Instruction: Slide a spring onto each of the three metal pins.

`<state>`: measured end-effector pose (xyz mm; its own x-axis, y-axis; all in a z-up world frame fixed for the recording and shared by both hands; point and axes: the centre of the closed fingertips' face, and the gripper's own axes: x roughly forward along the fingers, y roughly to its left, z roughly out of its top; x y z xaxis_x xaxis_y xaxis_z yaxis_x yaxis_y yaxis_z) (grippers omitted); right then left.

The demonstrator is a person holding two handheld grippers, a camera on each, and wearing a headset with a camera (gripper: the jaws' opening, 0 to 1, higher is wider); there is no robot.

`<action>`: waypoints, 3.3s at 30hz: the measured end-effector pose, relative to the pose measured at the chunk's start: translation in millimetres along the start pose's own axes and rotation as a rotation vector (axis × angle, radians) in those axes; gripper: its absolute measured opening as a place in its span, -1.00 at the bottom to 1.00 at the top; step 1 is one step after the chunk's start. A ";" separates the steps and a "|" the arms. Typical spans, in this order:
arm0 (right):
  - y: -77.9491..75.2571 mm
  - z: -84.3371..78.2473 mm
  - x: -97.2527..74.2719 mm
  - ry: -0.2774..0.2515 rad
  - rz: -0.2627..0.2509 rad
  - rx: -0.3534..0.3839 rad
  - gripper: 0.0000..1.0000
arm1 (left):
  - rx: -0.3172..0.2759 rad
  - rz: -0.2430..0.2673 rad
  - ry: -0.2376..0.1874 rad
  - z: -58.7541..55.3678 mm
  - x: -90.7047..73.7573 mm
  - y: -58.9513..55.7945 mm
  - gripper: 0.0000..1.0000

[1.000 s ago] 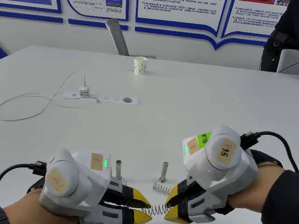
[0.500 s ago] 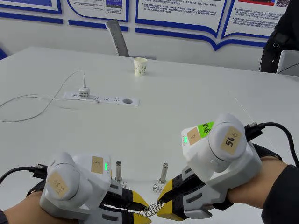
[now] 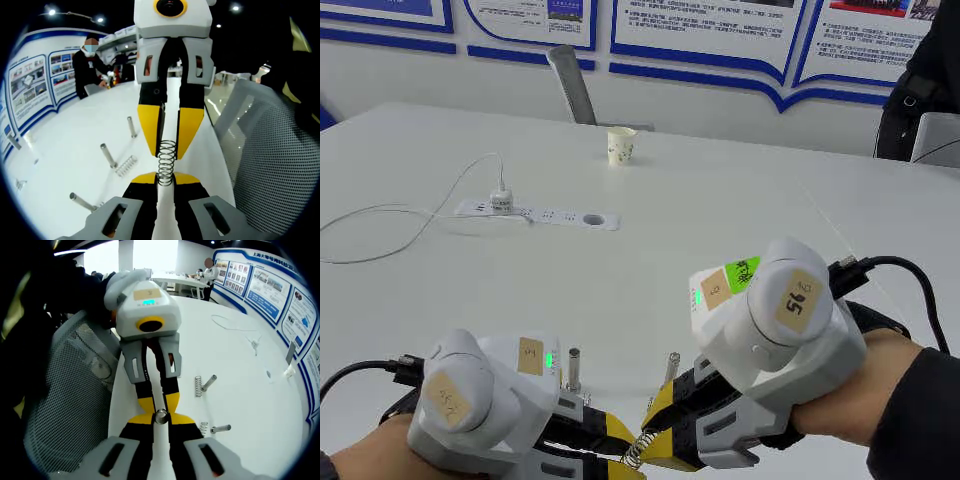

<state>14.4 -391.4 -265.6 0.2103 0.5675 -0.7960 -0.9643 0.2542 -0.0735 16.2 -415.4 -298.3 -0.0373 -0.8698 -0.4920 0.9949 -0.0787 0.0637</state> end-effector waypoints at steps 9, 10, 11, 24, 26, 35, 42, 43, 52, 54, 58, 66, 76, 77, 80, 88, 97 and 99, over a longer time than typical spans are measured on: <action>0.3 4.3 1.9 -0.008 0.000 -0.002 -0.77 | 0.002 -0.003 0.000 0.9 1.7 -1.4 -0.78; 0.3 4.1 1.9 -0.009 0.000 -0.001 -0.77 | 0.000 -0.002 0.000 0.8 1.5 -1.2 -0.78; 0.1 3.6 1.8 -0.008 0.000 0.000 -0.77 | -0.002 -0.001 -0.001 0.5 1.2 -0.9 -0.78; -5.2 -1.9 -1.7 0.001 -0.008 0.011 -0.77 | -0.036 0.019 0.002 -2.8 -0.4 4.8 -0.64; -6.2 -3.2 -2.9 0.003 -0.010 0.013 -0.77 | -0.043 0.023 0.001 -3.2 -1.2 5.8 -0.62; -13.2 -13.8 -11.4 0.025 -0.025 0.027 -0.77 | -0.064 0.040 -0.002 -5.1 -5.3 10.4 -0.53; -23.2 -24.5 -23.5 0.041 -0.055 0.049 -0.77 | -0.084 0.055 -0.002 -8.9 -10.6 14.6 -0.46; -24.2 -25.7 -25.0 0.042 -0.058 0.051 -0.77 | -0.087 0.058 -0.003 -9.4 -11.4 15.3 -0.44; -35.4 -38.4 -39.8 0.061 -0.090 0.080 -0.77 | -0.121 0.085 -0.007 -12.9 -20.8 22.0 -0.34; -39.1 -40.7 -44.0 0.065 -0.099 0.086 -0.77 | -0.126 0.092 -0.008 -13.7 -23.7 23.2 -0.32; -45.3 -45.1 -51.0 0.073 -0.115 0.097 -0.77 | -0.136 0.104 -0.011 -14.8 -28.3 25.7 -0.29; -56.8 -52.7 -63.7 0.085 -0.144 0.119 -0.77 | -0.160 0.124 -0.022 -14.6 -36.4 28.0 -0.23; -67.9 -58.1 -76.1 0.094 -0.174 0.136 -0.77 | -0.176 0.154 -0.021 -21.6 -49.4 32.6 -0.19; -69.2 -58.4 -77.6 0.094 -0.178 0.138 -0.77 | -0.178 0.157 -0.021 -21.9 -50.5 32.8 -0.19; -73.9 -60.1 -82.3 0.097 -0.189 0.145 -0.77 | -0.181 0.163 -0.022 -23.4 -53.6 33.0 -0.18; -87.9 -68.7 -94.0 0.132 -0.219 0.154 -0.77 | -0.198 0.193 -0.032 -25.8 -60.3 36.1 -0.15; -104.7 -82.4 -100.5 0.182 -0.244 0.177 -0.77 | -0.225 0.224 -0.045 -27.1 -65.2 38.8 -0.10; -108.0 -86.5 -99.6 0.198 -0.247 0.180 -0.77 | -0.233 0.232 -0.048 -27.7 -66.0 40.1 -0.08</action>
<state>83.7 -543.1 -230.3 0.3813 0.3136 -0.8696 -0.8410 0.5083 -0.1854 61.2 -347.7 -287.3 0.1940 -0.8739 -0.4457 0.9719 0.2331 -0.0340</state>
